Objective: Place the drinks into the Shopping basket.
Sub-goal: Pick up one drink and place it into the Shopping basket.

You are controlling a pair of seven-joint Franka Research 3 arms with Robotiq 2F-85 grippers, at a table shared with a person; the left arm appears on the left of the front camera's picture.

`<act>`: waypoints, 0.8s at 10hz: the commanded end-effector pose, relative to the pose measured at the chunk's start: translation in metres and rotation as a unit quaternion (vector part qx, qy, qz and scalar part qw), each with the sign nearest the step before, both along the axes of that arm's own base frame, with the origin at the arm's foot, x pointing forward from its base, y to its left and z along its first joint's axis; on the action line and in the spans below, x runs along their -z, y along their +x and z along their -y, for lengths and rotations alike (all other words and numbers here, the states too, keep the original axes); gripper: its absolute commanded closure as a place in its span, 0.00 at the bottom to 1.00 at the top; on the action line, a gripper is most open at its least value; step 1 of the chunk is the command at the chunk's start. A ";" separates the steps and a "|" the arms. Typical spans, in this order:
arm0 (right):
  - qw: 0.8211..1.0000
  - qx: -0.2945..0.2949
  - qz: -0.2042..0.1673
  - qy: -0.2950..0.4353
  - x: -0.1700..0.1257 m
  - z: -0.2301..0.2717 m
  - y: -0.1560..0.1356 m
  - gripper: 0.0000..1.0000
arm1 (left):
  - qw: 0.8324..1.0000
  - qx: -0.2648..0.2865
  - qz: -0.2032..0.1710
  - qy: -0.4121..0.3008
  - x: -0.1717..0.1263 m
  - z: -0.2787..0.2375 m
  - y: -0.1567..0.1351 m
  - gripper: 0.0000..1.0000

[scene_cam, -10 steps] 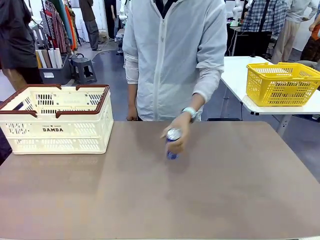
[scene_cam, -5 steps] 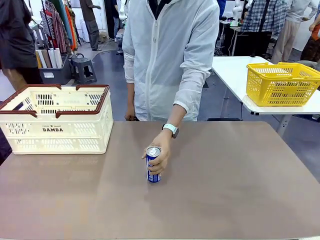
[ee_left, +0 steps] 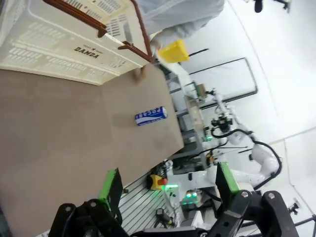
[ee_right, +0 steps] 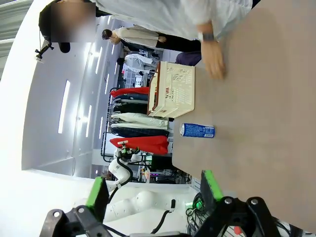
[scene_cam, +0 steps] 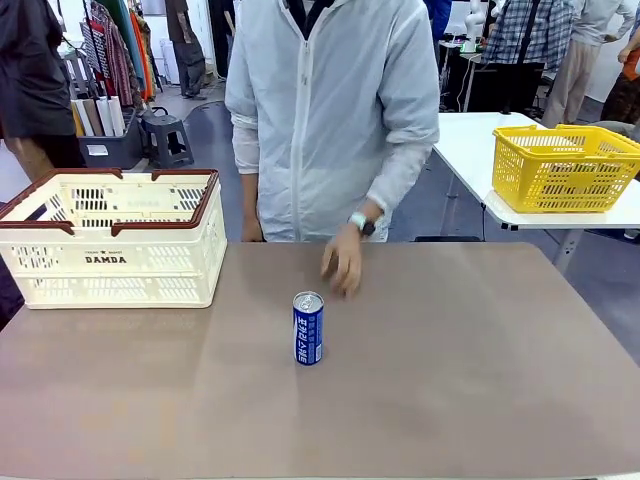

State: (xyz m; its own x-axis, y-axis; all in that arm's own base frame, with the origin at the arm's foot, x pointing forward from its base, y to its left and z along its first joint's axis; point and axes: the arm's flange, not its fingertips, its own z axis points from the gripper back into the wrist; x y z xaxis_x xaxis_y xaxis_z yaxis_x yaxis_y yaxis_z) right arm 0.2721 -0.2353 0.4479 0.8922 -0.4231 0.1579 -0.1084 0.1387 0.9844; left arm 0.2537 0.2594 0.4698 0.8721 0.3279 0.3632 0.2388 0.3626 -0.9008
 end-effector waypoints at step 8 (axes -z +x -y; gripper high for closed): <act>1.000 0.001 0.017 0.002 -0.003 0.002 0.002 0.00 | 0.869 0.106 -0.075 0.477 -0.070 0.491 0.073 0.00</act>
